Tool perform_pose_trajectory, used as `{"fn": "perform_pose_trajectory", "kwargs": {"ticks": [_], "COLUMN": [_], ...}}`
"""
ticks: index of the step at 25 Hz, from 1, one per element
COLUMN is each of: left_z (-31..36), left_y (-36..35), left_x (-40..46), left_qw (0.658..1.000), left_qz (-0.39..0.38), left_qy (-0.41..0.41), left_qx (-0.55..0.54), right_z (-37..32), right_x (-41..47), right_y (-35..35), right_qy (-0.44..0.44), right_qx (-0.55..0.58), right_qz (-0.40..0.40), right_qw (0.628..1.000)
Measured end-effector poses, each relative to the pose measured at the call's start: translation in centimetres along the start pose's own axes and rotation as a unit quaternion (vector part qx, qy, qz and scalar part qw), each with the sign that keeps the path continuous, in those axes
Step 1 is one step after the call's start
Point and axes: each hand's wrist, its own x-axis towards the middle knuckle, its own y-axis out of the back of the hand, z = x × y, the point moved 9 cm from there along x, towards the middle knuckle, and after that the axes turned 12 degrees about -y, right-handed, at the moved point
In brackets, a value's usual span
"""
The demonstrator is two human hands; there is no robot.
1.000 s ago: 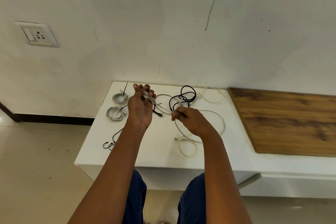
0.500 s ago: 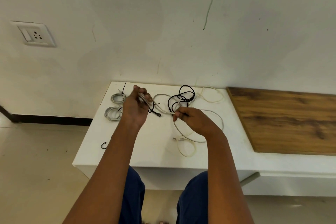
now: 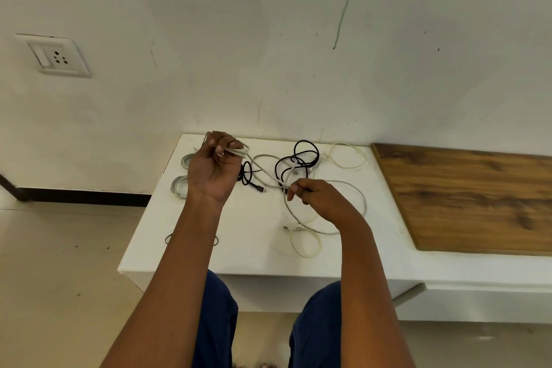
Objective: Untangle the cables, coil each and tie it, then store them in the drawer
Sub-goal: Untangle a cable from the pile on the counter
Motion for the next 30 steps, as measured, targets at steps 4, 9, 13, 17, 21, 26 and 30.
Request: {"fn": "perform_pose_trajectory", "kwargs": {"ticks": [4, 9, 13, 17, 21, 26, 30], "left_z": [0.7, 0.3, -1.3, -2.6, -4.6, -6.0, -6.8], "left_y": [1.5, 2.9, 2.9, 2.0, 2.2, 3.4, 3.8], "left_x": [0.9, 0.9, 0.3, -0.7, -1.6, -2.6, -3.1], "left_qw": [0.992, 0.945, 0.836, 0.766, 0.698, 0.625, 0.666], "left_qz": [0.021, 0.030, -0.056, -0.119, -0.192, -0.257, -0.266], "left_qy": [-0.073, -0.103, -0.093, -0.104, -0.034, 0.082, 0.150], "left_qx": [0.103, 0.309, 0.537, 0.624, 0.689, 0.733, 0.681], "right_z": [-2.2, -3.5, -4.0, -4.2, -3.8, -3.0, -3.1], "right_x": [-1.7, -2.3, -2.3, -2.1, -1.7, -1.4, -1.4], "right_y": [-0.3, -0.9, -0.9, -0.8, -0.1, 1.7, 2.4], "right_qy": [0.056, 0.085, 0.098, 0.120, 0.137, 0.149, 0.168], "right_qx": [0.007, 0.015, 0.026, 0.046, 0.064, 0.046, 0.084], "right_qz": [-0.072, -0.095, -0.087, -0.063, -0.017, 0.069, 0.098], "right_qw": [0.996, 0.992, 0.991, 0.990, 0.988, 0.985, 0.977]}}
